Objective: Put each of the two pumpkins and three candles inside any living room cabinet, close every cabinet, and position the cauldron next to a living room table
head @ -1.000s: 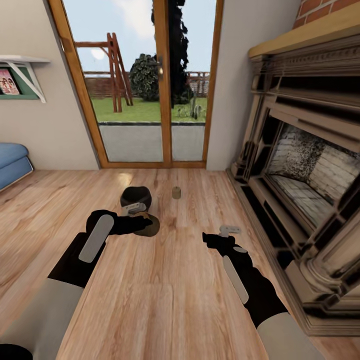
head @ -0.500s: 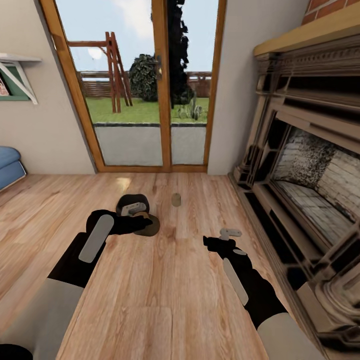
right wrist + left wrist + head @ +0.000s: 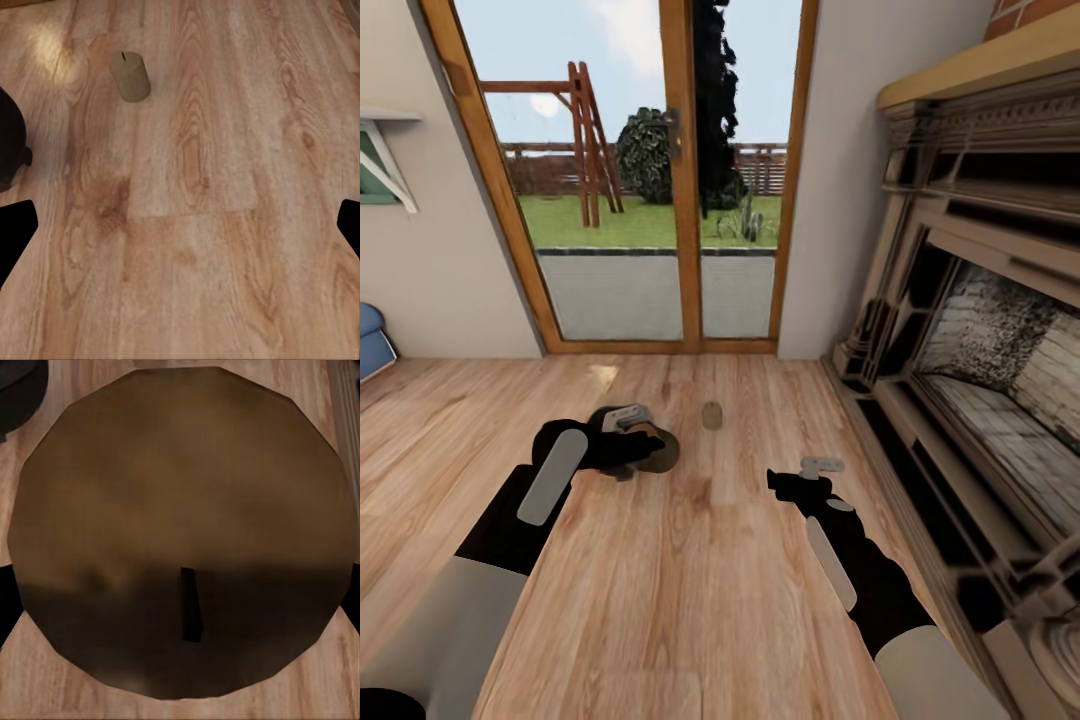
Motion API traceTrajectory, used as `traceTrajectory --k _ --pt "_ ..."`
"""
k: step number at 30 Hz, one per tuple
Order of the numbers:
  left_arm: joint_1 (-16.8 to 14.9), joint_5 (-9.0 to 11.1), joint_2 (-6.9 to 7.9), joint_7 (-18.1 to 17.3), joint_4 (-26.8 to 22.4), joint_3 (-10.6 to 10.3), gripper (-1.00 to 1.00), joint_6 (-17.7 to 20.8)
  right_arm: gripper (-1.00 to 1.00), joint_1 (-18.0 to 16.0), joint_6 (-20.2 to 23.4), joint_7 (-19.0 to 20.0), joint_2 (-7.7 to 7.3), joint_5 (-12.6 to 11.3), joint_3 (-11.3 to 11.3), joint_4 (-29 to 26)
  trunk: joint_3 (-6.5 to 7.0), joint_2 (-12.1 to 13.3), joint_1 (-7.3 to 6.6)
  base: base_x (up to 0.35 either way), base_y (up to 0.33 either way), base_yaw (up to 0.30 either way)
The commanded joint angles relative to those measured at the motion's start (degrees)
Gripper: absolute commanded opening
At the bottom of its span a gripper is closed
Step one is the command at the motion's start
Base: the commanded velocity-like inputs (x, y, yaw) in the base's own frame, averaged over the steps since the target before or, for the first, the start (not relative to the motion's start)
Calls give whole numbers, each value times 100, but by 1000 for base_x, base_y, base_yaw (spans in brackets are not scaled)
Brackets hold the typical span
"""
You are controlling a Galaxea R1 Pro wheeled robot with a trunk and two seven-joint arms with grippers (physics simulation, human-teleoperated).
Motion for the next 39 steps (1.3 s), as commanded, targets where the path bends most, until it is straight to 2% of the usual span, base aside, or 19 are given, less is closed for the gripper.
traceTrajectory --k 1,2,4,7,8,9,11,13,15,16,18,21,22,25,28,30,34,39 --pt "-1 11 0 0 -3 0 -100 -5 100 0 0 0 0 0 0 0 0 0 0 334 0 0" --pt "-1 11 0 0 -4 9 -100 -9 100 0 0 0 -1 1 0 0 0 0 0 334 0 0" --pt "-1 13 16 -8 -19 211 -100 -17 100 0 7 -12 -1 -24 5 37 0 0 0 334 0 0" --pt "-1 24 131 -77 -24 780 -100 -27 100 0 24 -24 -7 -31 -5 134 0 0 0 334 0 0" --pt "-1 26 166 -202 -26 1066 -100 -29 100 0 30 -45 -9 -33 -7 175 0 0 0 334 0 0" --pt "-4 27 180 -336 -29 1232 -100 -33 100 0 32 -75 -6 -33 -4 204 0 0 0 334 0 0" --pt "-12 28 206 -782 -38 1492 -100 -38 100 -6 34 -172 7 -32 0 289 0 0 0 334 0 0" --pt "-17 23 233 -1730 -53 1681 -100 -40 100 -38 36 -303 21 -30 7 418 0 0 0 334 0 0" --pt "-18 14 241 -2491 -53 1726 -100 -46 100 -61 41 -342 26 -33 10 501 0 0 0 334 0 0" --pt "-18 5 251 -3433 -51 1756 -100 -48 100 -73 41 -354 31 -31 40 571 0 0 0 335 0 0" --pt "-19 9 263 -4098 -51 1750 -100 -49 100 -136 37 -364 34 -33 257 685 0 0 0 335 0 0" --pt "-11 18 260 -4586 -51 1731 -100 -49 100 -154 35 -367 45 -34 407 792 0 0 0 335 0 0" --pt "-10 17 268 -4905 -51 1731 -100 -45 100 -160 31 -368 48 -34 469 842 0 0 0 335 0 0" --pt "1 11 308 -5510 -32 1743 -100 -48 100 -217 28 -369 56 -34 568 975 0 0 0 335 0 0" --pt "13 6 475 -5952 -3 1748 -100 -49 100 -337 25 -369 112 -31 631 1218 0 0 0 335 0 0" --pt "23 10 643 -6189 8 1749 -100 -48 100 -555 13 -369 187 -21 654 1701 0 0 0 335 0 0" --pt "25 11 693 -6269 10 1772 -100 -48 100 -784 -60 -363 221 -10 665 2240 0 0 0 335 0 0" --pt "26 19 701 -6288 11 1784 -100 -46 100 -873 -146 -360 227 -8 667 2428 0 0 0 335 0 0"
